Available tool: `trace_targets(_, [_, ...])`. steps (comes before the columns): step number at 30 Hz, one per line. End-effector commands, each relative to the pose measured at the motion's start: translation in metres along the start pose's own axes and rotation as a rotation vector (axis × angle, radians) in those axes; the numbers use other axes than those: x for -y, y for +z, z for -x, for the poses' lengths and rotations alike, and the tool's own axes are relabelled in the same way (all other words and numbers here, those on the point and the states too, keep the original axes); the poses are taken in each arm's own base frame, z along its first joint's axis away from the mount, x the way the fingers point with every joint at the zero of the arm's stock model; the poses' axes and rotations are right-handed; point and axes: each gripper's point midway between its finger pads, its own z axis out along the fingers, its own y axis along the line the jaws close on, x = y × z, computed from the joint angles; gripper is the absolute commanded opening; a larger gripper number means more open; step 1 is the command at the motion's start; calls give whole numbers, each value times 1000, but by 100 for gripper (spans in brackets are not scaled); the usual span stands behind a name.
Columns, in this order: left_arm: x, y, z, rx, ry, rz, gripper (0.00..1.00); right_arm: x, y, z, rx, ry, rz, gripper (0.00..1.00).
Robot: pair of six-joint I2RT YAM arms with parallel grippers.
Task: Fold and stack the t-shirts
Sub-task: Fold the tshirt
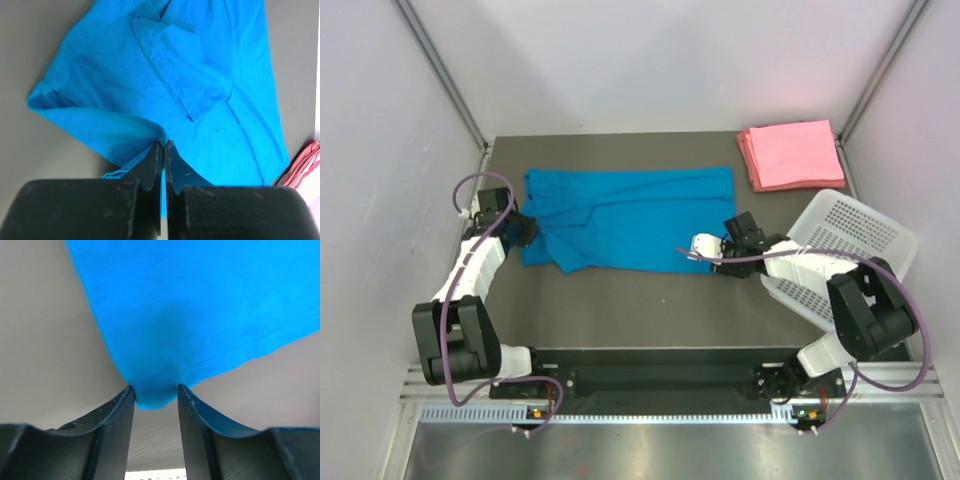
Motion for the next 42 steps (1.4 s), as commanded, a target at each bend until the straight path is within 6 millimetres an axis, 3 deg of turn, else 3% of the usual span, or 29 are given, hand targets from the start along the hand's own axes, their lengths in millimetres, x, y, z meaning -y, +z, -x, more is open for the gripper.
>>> trace_targets(1, [25, -5, 18, 62, 0, -74, 0, 0, 13, -6, -29, -15, -24, 39])
trace_targets(3, [25, -5, 18, 64, 1, -71, 0, -1, 14, -9, -39, -14, -28, 24])
trace_targets(4, [24, -5, 19, 66, 4, -72, 0, 0, 14, -11, -50, -16, -37, 7])
trace_targets(5, [26, -6, 19, 69, 11, -78, 0, 0, 13, -12, -57, -15, -41, 0])
trace_targets(12, [38, -13, 39, 141, 56, -89, 0, 24, -16, 6, -6, 5, -132, 0])
trace_targets(18, [52, -7, 51, 161, 53, -91, 0, 50, -23, 15, -28, -33, -172, 0])
trace_targets(27, [61, 23, 72, 186, 75, -29, 0, 93, -14, 36, -11, -29, -163, 0])
trace_targets(33, [77, 39, 81, 181, 65, -39, 0, 111, -2, 32, -21, -2, -112, 0])
trace_targets(42, [85, 70, 92, 182, 60, -3, 0, 138, 12, 24, -37, 34, -104, 0])
